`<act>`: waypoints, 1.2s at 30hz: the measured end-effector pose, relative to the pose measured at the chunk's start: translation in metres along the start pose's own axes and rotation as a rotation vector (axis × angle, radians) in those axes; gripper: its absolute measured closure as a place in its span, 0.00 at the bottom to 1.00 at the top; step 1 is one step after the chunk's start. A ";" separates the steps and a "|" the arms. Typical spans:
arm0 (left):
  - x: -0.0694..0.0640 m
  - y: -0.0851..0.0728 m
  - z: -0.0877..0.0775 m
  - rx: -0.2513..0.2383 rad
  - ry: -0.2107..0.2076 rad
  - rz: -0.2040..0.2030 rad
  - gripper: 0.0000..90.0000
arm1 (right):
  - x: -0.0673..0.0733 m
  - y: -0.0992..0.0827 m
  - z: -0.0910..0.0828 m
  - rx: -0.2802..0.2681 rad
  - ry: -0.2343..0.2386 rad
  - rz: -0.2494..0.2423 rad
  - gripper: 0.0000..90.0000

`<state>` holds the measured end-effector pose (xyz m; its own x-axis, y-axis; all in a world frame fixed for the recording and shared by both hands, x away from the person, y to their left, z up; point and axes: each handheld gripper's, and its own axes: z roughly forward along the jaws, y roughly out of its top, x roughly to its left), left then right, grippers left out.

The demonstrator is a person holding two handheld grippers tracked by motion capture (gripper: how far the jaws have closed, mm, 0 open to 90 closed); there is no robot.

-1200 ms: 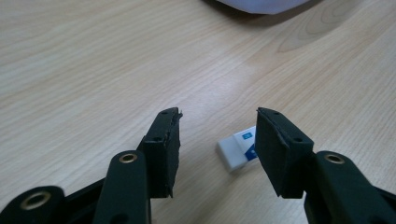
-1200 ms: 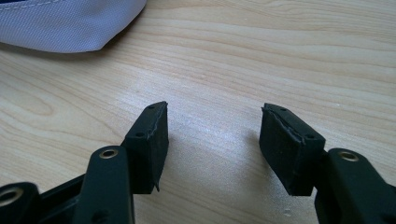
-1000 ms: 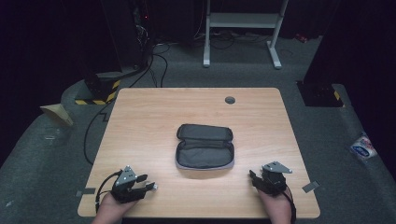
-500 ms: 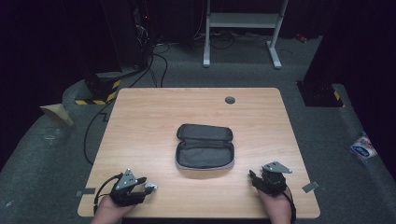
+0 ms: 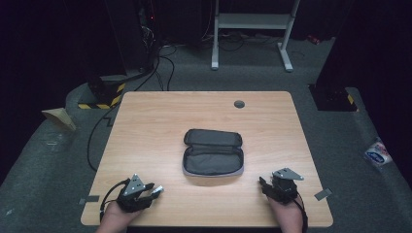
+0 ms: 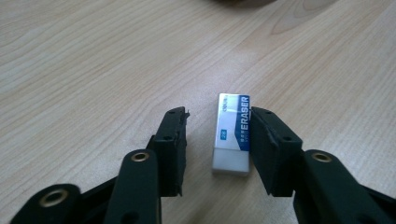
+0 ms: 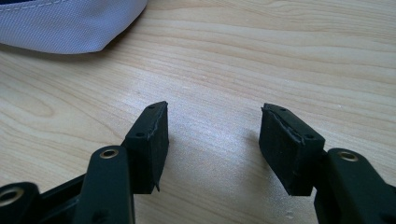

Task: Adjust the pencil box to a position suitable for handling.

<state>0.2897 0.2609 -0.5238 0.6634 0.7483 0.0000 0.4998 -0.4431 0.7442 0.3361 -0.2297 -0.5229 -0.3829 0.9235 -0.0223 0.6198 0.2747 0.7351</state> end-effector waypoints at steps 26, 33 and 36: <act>0.012 0.013 0.009 -0.079 0.067 -0.070 0.81 | 0.000 0.001 0.001 0.002 -0.004 0.012 0.47; 0.016 0.020 0.005 -0.120 0.078 -0.077 0.81 | 0.001 0.001 0.001 0.002 -0.006 0.015 0.47; 0.017 0.022 0.007 -0.125 0.081 -0.083 0.81 | 0.001 0.001 0.001 0.003 -0.007 0.015 0.46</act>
<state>0.3162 0.2606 -0.5122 0.5734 0.8191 -0.0146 0.4743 -0.3174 0.8212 0.3376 -0.2283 -0.5230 -0.3687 0.9294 -0.0158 0.6272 0.2612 0.7337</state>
